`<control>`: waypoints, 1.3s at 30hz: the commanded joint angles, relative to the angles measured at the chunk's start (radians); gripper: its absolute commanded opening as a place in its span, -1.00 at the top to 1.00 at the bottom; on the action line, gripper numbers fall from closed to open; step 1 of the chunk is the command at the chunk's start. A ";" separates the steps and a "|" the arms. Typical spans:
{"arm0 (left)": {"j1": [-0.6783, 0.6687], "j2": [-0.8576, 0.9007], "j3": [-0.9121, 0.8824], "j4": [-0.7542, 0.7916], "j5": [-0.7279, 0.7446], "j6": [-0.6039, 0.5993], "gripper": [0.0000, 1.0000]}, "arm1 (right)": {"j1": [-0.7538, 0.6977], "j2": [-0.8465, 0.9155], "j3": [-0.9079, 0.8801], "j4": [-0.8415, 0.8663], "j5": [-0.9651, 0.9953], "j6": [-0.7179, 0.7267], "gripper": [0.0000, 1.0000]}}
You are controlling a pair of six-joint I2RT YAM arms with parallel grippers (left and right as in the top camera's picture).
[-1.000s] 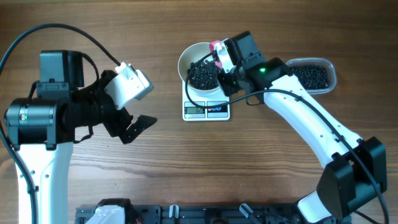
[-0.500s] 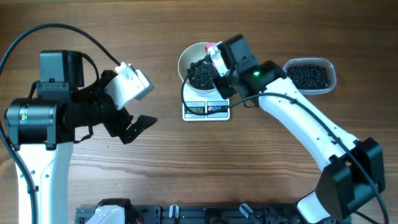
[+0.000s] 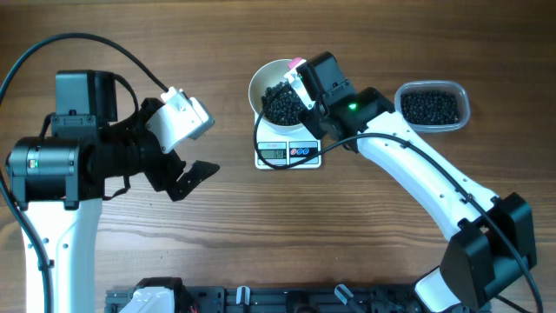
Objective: Scoop item into bowl and weigh 150g on scale
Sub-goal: 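Tilt the scoop with the right gripper to pour beans into the bowl, then move the empty scoop right back to the bean tub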
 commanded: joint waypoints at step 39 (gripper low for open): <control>0.007 -0.003 0.016 -0.001 0.000 0.016 -1.00 | -0.581 -0.031 0.075 -0.462 -0.103 0.222 0.91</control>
